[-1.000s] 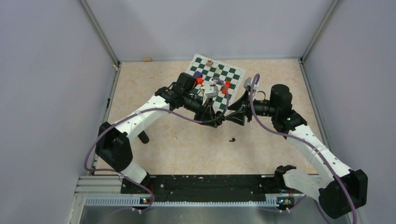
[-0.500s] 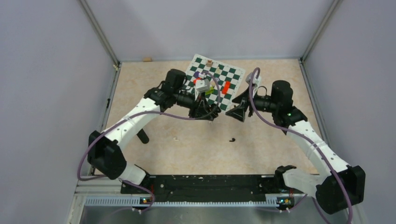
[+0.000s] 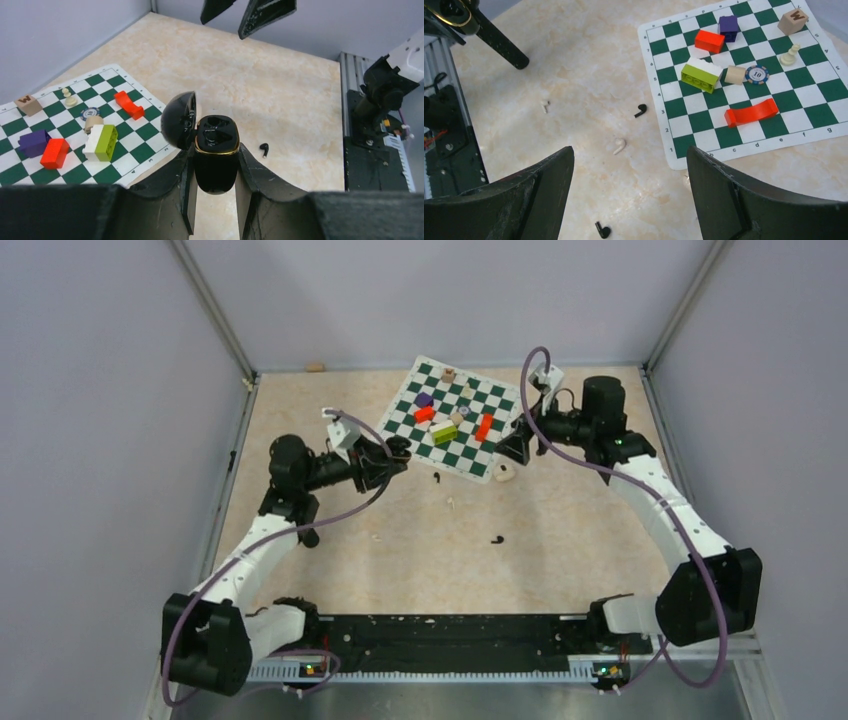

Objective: Insert the wireless bluetooth earbuds into the charging case
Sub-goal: Pick up the earbud from the center of the board.

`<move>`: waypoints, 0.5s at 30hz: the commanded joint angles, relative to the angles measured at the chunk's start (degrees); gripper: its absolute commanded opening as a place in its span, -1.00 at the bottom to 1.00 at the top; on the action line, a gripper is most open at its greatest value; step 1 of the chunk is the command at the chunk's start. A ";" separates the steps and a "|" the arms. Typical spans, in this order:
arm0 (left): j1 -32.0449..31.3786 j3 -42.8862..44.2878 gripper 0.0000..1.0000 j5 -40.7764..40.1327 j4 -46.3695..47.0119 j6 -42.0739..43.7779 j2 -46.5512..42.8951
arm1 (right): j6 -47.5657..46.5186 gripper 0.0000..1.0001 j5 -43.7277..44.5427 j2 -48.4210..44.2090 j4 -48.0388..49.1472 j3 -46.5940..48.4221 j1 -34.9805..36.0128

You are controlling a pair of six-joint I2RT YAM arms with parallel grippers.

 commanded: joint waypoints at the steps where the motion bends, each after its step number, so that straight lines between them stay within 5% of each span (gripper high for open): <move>1: 2.02 -13.16 -1.00 -4.98 40.13 -14.06 -3.90 | -10.99 0.63 -1.27 -2.33 -4.22 -3.40 -0.40; 7: 2.12 -17.22 -1.00 -1.69 46.60 -17.02 -3.09 | -21.99 0.62 3.13 -6.63 -9.43 -12.12 1.64; 15: 3.99 -15.94 -1.00 5.30 45.83 -20.15 -3.13 | -17.26 0.61 6.35 -8.73 10.83 -20.56 4.91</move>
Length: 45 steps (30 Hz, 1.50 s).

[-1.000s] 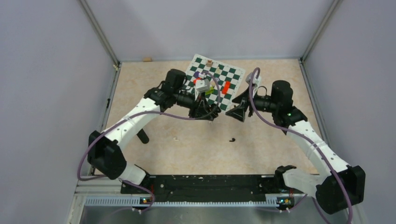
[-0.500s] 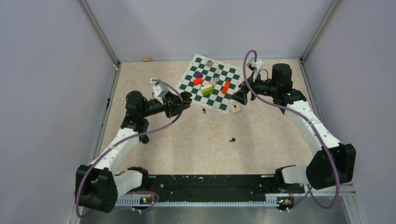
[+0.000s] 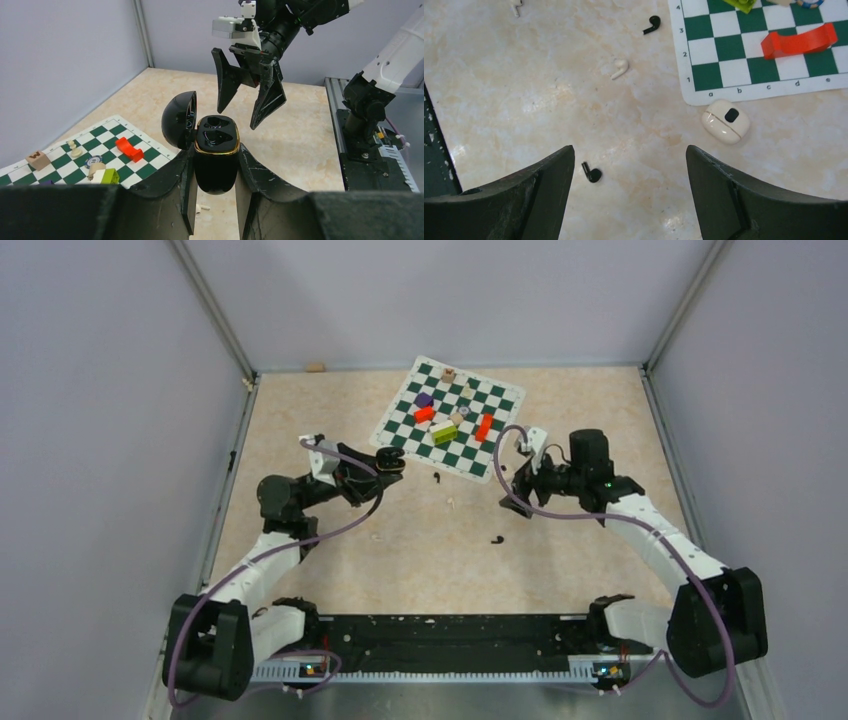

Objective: Insert the wireless bluetooth earbuds into the charging case
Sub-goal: Pick up the earbud from the center of the board.

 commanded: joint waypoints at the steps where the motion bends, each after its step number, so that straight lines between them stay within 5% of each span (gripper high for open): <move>1: 1.88 2.39 -1.00 4.95 -1.94 -0.49 -1.55 | 1.02 0.60 5.27 0.73 14.80 0.47 4.44; 4: 3.30 7.17 -1.00 11.12 -22.94 10.93 -4.43 | 1.89 0.40 11.68 8.36 13.06 7.90 8.61; 8: 4.92 16.48 -1.00 15.50 -60.26 37.79 -5.15 | 9.59 0.12 15.19 21.55 5.03 20.79 10.95; 10: 5.64 18.31 -1.00 16.61 -68.56 44.51 -5.34 | 10.72 0.01 16.07 26.86 -1.65 26.70 11.48; 13: 6.33 14.96 -1.00 17.16 -62.23 40.89 -6.46 | 7.07 0.00 17.29 28.83 -5.66 27.58 11.51; 17: 6.33 6.94 -1.00 12.45 -36.25 24.41 -6.74 | 0.48 0.01 22.07 22.54 -6.55 20.59 11.24; 23: 5.97 -0.83 -1.00 5.06 -9.08 9.77 -4.24 | -0.17 0.02 23.12 15.63 -12.02 11.60 11.25; 45: 3.77 -1.70 -1.00 4.31 -11.83 11.99 -6.77 | 0.00 -0.36 13.34 24.14 -16.28 7.35 12.93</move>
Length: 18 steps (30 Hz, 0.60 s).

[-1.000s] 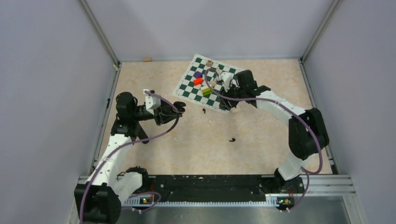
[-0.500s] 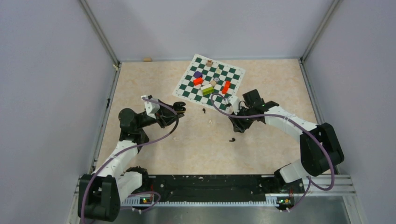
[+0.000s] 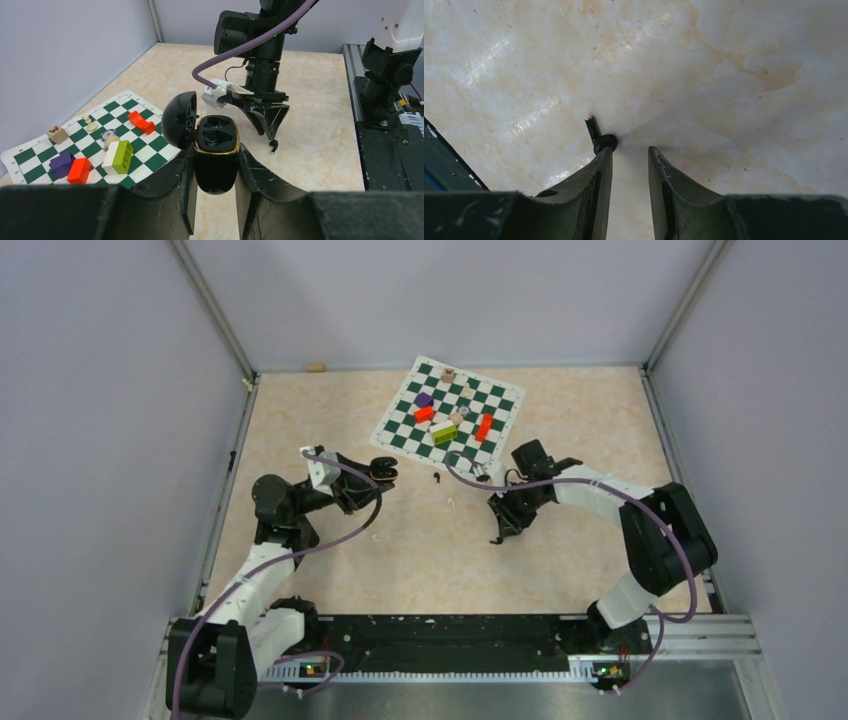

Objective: Insert the wireless bluetooth earbuds into the charging case
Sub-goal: Pick up the earbud from the center of the board.

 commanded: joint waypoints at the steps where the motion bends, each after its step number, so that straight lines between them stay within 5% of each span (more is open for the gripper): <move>1: -0.29 0.07 -1.00 -0.28 1.90 0.26 -1.05 | -2.29 -0.38 -4.01 0.47 -1.62 0.03 2.10; 18: -0.29 0.34 -1.00 0.22 0.74 0.56 -1.10 | -8.30 -0.28 -10.67 -4.28 -1.01 -2.41 3.70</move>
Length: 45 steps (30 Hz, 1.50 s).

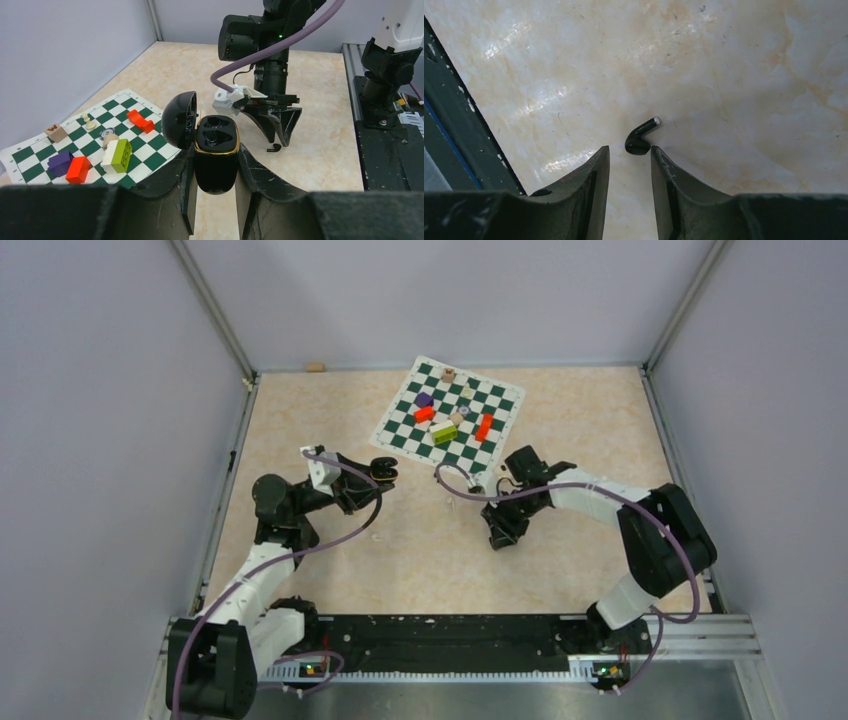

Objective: Insert the wireless bluetooth earbuds into the charging case
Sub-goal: Pick up the earbud from the center of the board.

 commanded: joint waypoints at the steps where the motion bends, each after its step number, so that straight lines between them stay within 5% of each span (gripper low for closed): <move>1: -0.29 0.40 -1.00 0.29 1.11 0.35 -1.05 | -6.04 -0.25 -3.17 -6.76 3.56 -3.61 0.61; 12: -0.29 0.68 -1.00 0.43 0.61 0.35 -0.56 | -26.24 -0.04 0.36 -26.58 24.47 -22.33 0.64; 32: -0.45 0.78 -1.00 0.33 0.13 0.64 -0.48 | -36.31 -0.05 -1.83 -33.30 29.70 -31.86 3.09; 45: -0.46 0.88 -1.00 0.27 -0.08 0.78 -0.37 | -34.15 -0.14 3.53 -28.33 35.83 -32.54 6.33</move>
